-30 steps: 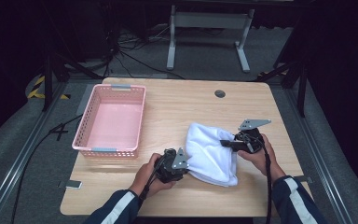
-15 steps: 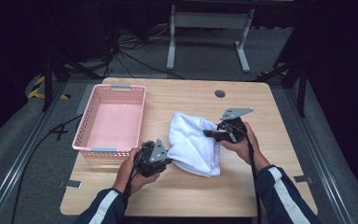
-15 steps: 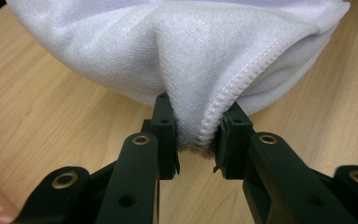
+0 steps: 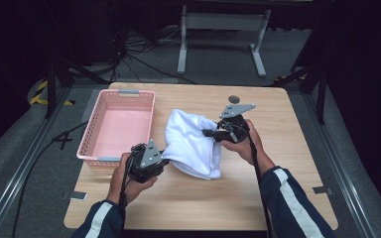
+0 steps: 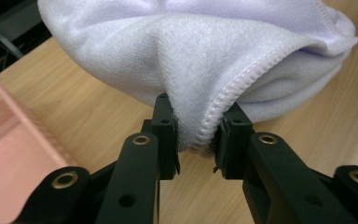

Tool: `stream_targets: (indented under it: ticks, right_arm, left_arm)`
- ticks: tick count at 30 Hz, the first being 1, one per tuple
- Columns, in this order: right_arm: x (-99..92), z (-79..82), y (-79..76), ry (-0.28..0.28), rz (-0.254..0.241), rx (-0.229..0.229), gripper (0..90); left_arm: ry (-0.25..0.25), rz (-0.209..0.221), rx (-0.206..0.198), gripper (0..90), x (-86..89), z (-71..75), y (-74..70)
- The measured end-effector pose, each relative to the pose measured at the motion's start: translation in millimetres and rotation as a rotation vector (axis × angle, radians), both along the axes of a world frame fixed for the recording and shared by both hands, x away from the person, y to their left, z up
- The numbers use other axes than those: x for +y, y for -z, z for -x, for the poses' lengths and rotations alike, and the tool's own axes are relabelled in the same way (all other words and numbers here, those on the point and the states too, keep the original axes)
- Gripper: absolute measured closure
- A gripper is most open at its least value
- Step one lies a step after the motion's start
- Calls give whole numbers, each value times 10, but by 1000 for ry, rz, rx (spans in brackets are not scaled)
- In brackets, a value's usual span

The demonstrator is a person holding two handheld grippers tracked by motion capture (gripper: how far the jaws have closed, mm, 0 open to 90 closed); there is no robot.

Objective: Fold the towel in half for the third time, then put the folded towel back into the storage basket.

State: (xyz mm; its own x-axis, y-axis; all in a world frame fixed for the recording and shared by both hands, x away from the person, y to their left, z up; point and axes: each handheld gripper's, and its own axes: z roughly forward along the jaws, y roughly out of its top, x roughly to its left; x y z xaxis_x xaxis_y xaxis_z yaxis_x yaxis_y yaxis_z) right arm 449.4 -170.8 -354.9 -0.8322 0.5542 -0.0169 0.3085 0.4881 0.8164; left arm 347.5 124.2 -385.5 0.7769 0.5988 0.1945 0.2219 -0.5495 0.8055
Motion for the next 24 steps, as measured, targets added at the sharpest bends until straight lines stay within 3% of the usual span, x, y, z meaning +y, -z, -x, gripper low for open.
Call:
stream_targets:
  ticks: [16, 21, 24]
  right_arm:
    - [683, -196, -268, -77, -5, -35, 658]
    - [922, -268, -268, -99, -1, -28, 658]
    - [1040, -314, -249, -106, -25, -15, 658]
  left_arm:
    - [-158, 67, -49, 730, 552, 24, -129]
    - [-213, 79, -53, 730, 732, 23, -121]
    - [-248, 77, -61, 730, 840, 31, -125]
